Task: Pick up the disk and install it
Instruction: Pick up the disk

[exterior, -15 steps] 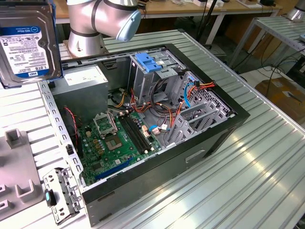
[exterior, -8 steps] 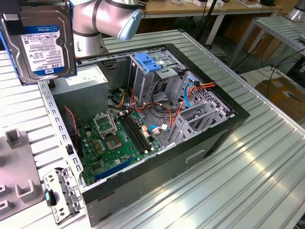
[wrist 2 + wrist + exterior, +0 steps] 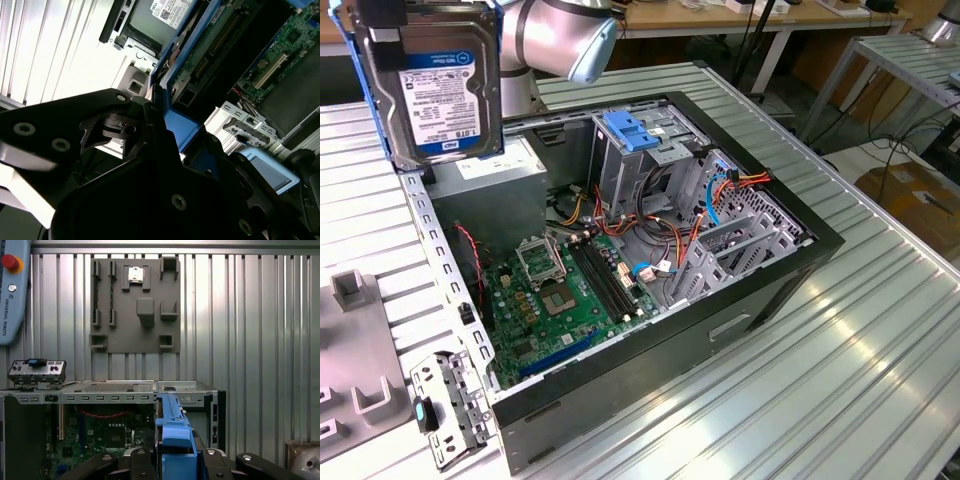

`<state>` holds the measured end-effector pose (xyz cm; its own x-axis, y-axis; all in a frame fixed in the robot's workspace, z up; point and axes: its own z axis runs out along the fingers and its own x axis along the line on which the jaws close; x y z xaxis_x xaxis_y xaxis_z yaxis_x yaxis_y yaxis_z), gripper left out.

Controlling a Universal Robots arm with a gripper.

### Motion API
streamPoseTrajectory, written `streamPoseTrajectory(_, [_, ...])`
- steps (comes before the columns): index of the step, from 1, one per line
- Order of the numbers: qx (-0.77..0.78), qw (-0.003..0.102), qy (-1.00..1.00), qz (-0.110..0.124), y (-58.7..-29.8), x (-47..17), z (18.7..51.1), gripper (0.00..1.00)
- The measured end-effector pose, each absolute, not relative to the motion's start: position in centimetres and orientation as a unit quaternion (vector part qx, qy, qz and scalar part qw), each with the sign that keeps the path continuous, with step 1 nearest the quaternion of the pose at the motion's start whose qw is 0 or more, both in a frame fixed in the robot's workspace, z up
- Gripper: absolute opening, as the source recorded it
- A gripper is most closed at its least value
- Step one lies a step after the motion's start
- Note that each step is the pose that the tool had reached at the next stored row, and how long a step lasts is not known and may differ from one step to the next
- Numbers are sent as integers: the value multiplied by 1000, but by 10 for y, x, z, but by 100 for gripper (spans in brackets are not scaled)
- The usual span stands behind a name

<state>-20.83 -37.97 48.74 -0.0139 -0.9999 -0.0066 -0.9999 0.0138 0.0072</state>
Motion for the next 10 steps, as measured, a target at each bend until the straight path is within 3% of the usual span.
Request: streamPoseTrajectory(10, [702, 0, -712, -5, -382, -186, 486, 37])
